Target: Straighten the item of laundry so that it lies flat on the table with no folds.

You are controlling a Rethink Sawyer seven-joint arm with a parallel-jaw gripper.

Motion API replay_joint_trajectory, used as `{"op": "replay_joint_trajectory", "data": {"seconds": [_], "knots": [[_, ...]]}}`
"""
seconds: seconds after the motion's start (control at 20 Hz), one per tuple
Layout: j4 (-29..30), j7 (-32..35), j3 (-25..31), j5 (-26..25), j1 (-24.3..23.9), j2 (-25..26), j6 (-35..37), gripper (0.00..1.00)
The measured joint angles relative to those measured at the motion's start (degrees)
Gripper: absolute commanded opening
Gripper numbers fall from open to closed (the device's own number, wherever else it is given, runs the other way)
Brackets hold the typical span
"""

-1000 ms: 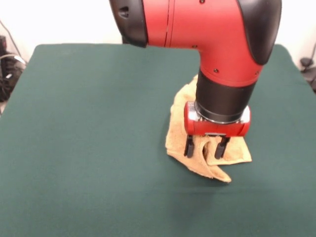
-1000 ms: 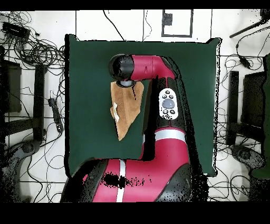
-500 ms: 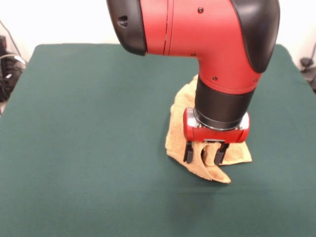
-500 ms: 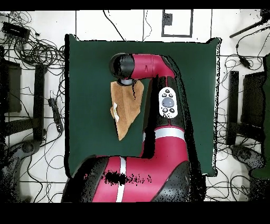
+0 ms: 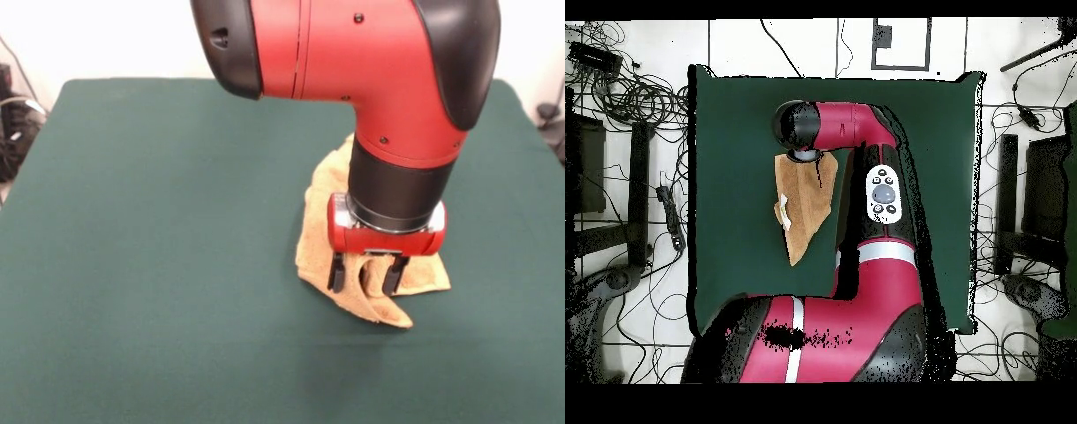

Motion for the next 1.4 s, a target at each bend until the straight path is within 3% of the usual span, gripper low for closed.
{"op": "replay_joint_trajectory", "data": {"seconds": [0.7,0.75,1.4], "knots": [[0.06,0.0,0.0,-0.05,-0.26,0.0,-1.09,1.0],[0.07,0.0,0.0,-0.06,-0.27,0.0,-1.62,0.0],[0.07,0.0,0.0,-0.11,-0.28,0.01,-1.67,0.0]]}}
